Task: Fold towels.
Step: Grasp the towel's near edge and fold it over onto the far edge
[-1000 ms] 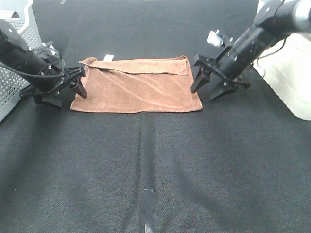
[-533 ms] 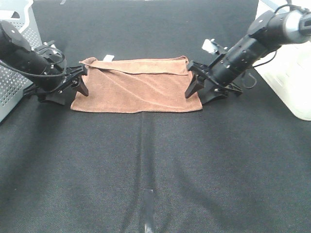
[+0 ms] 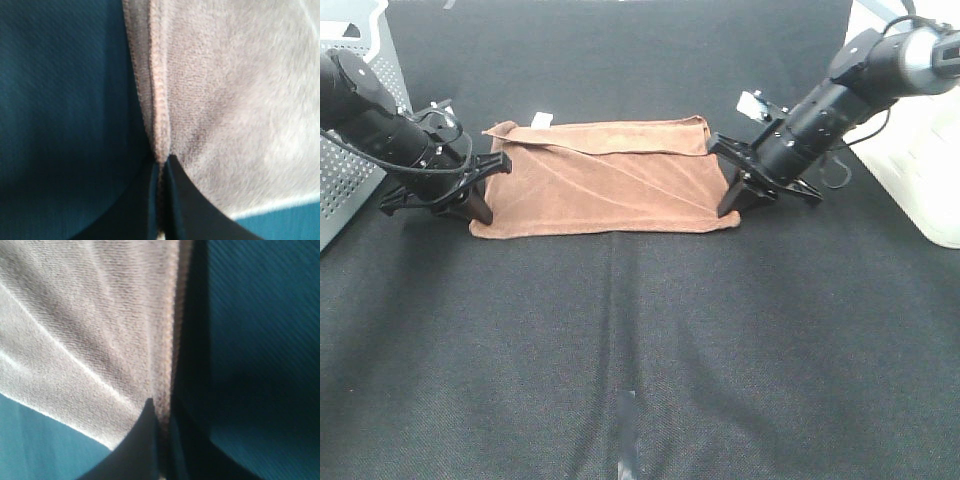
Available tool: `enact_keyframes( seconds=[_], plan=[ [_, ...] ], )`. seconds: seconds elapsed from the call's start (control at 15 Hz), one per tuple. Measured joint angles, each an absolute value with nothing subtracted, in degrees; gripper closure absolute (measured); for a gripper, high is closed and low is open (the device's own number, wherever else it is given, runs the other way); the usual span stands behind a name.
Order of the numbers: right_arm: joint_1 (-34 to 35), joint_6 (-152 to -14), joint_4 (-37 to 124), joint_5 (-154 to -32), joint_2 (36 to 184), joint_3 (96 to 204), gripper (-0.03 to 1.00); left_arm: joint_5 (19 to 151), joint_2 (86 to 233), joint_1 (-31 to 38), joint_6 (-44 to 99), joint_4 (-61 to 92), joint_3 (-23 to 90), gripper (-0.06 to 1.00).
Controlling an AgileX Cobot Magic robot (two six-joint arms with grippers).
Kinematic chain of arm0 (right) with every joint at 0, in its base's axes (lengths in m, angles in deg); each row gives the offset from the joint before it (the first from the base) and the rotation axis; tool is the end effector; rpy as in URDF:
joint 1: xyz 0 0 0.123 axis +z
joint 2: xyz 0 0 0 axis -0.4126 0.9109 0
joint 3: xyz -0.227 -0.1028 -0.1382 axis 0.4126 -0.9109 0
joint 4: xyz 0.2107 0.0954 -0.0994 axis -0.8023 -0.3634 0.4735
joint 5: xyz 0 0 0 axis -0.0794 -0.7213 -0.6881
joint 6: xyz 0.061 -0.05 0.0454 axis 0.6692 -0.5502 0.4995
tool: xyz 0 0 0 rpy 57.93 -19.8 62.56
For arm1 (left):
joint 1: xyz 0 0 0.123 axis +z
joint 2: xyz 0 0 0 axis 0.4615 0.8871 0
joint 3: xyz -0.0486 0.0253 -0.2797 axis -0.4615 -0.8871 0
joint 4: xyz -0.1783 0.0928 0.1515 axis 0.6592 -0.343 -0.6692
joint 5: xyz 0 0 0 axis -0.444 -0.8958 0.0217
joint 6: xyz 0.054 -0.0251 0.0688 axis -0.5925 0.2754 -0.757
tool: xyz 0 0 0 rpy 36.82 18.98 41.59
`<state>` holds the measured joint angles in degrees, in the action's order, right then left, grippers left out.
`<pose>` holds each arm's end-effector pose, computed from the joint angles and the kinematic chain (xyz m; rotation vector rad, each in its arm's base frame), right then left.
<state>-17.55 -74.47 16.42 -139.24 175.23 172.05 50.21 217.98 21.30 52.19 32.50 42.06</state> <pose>0.4664 0.0988 0.0900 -0.0328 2.9546 0.7601 0.4469 -0.0777 0.0908 -0.1504 2.8471 -0.5415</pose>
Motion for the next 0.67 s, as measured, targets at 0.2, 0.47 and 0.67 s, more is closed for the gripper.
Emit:
enact_keyframes(
  seconds=[0.2, 0.47, 0.67],
  plan=[
    [-17.7, -74.3, 17.9, -141.9, 171.2, 168.1, 0.97, 43.0, 216.2, 20.8, 51.4, 30.2, 41.4, 0.94],
    [-17.7, -75.0, 17.6, -135.6, 160.9, 147.8, 0.97, 43.9, 207.9, 19.5, 51.1, 30.0, 28.0, 0.94],
    [-17.6, -76.8, 16.9, -133.8, 158.5, 140.4, 0.97, 44.3, 205.0, 19.4, 50.5, 30.1, 22.4, 0.94]
  ],
)
